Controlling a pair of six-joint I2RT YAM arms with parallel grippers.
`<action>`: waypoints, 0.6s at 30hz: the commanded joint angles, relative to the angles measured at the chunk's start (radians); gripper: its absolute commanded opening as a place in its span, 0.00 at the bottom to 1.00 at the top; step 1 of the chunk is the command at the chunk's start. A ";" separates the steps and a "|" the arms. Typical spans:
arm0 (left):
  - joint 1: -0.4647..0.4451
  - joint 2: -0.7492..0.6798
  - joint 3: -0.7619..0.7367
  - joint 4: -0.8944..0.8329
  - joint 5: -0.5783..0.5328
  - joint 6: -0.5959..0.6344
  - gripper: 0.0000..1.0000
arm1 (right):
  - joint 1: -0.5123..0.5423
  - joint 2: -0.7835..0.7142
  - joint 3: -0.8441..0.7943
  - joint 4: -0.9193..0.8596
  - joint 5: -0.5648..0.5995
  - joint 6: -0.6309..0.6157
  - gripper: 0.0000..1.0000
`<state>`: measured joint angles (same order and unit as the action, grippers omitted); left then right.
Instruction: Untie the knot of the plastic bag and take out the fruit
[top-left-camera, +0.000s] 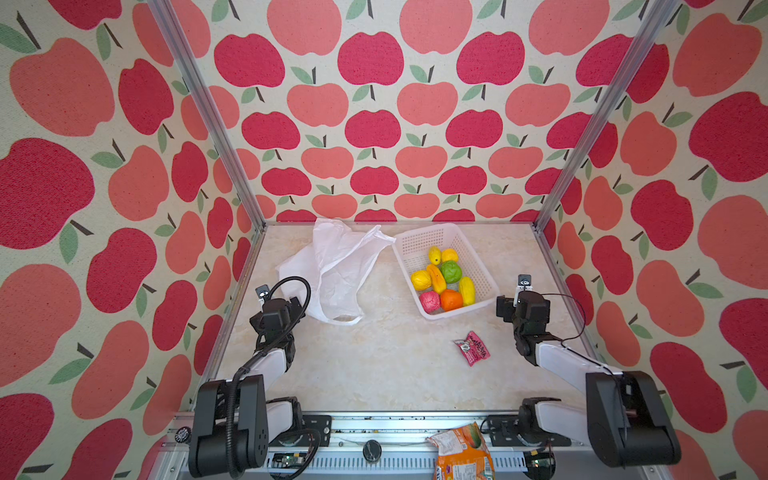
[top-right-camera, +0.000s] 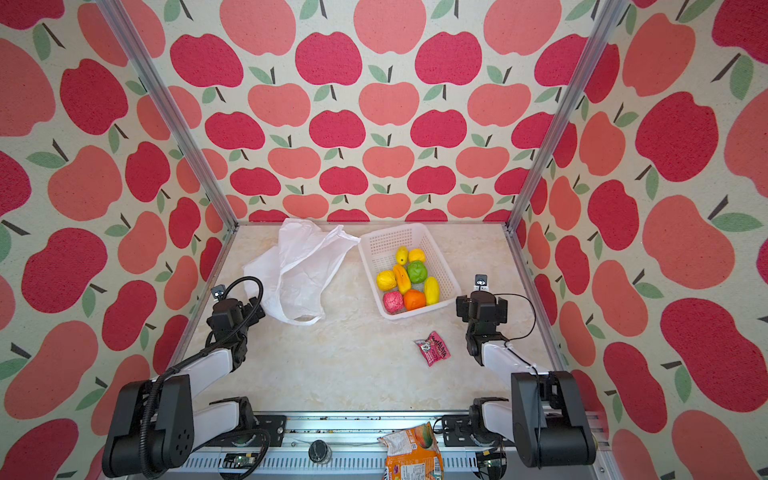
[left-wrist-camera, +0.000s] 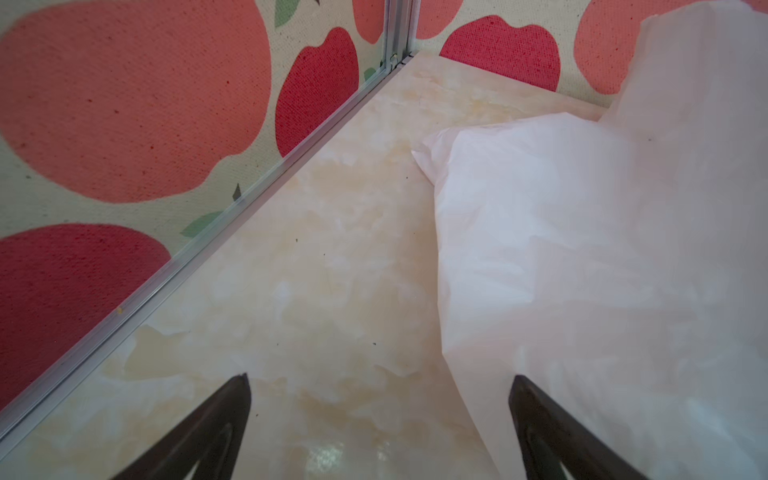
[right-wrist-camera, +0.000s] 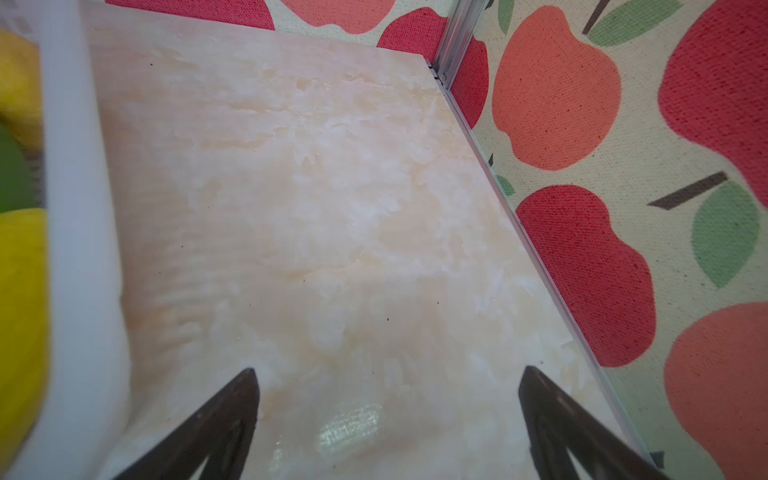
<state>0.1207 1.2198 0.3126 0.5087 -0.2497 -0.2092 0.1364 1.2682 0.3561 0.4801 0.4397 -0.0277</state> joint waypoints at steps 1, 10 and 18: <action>0.014 0.022 -0.013 0.135 0.033 0.015 0.99 | -0.003 0.052 0.015 0.160 -0.068 -0.026 0.99; 0.051 0.108 -0.042 0.323 0.157 0.033 0.99 | -0.014 0.102 -0.034 0.375 -0.125 -0.037 0.99; 0.048 0.281 -0.112 0.651 0.197 0.090 0.99 | -0.049 0.293 -0.022 0.535 -0.222 -0.005 0.99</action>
<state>0.1661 1.4078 0.2478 0.9352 -0.0917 -0.1616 0.1013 1.5738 0.3248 1.0096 0.2745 -0.0498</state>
